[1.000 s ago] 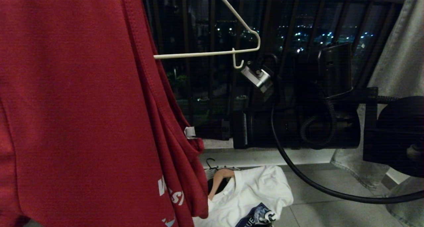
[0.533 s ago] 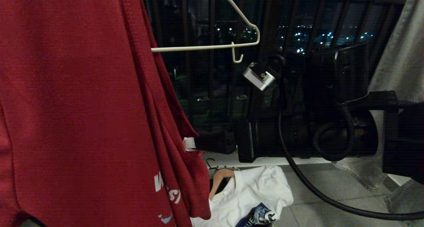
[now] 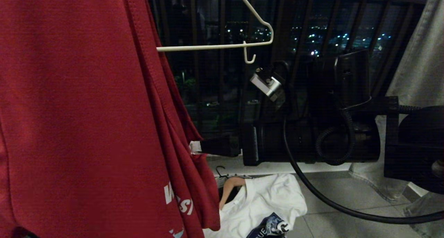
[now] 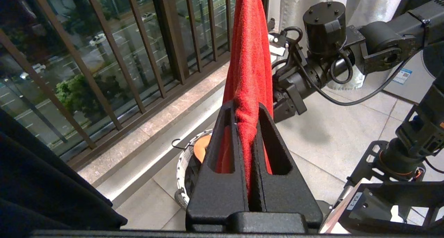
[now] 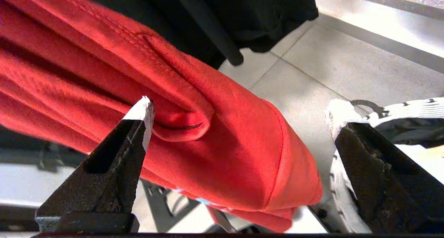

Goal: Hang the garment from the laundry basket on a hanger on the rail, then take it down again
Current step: Hang the clothes on the clothes rack

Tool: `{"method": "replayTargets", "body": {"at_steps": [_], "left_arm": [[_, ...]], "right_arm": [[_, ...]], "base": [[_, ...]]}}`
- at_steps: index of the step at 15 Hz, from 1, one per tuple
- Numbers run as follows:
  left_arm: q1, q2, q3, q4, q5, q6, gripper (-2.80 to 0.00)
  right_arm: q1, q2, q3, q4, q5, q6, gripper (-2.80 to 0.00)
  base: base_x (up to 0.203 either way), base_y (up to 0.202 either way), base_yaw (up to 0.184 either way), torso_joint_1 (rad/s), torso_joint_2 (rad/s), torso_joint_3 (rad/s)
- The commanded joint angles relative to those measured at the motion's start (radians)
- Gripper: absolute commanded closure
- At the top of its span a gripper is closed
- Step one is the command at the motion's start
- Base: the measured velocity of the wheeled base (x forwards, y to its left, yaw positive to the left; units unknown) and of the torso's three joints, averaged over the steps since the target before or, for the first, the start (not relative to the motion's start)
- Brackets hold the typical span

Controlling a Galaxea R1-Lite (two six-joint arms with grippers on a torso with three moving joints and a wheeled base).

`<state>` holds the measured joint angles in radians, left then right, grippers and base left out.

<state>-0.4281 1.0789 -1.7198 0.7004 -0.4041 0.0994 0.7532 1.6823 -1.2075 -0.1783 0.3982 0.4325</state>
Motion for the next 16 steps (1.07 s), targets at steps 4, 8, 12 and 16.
{"method": "replayTargets", "body": {"at_steps": [4, 8, 12, 16], "left_arm": [[0.0, 0.001, -0.003, 0.002, -0.004, 0.003, 0.0], [0.0, 0.003, -0.004, 0.002, -0.004, 0.017, 0.0], [0.0, 0.001, -0.004, 0.002, -0.005, 0.019, 0.0], [0.0, 0.003, -0.012, 0.001, -0.005, 0.02, 0.0]], "right_arm": [[-0.006, 0.004, -0.008, -0.067, -0.053, 0.042, -2.8], [0.003, 0.013, -0.004, -0.064, -0.053, 0.043, -2.8], [0.008, 0.02, -0.004, -0.064, -0.055, 0.043, -2.8], [0.009, 0.02, -0.004, -0.064, -0.056, 0.042, 0.0]], "base": [[0.0, 0.0, 0.0, 0.0, 0.0, 0.0], [0.0, 0.0, 0.0, 0.0, 0.0, 0.0], [0.0, 0.0, 0.0, 0.0, 0.0, 0.0], [0.0, 0.0, 0.0, 0.0, 0.0, 0.0]]}}
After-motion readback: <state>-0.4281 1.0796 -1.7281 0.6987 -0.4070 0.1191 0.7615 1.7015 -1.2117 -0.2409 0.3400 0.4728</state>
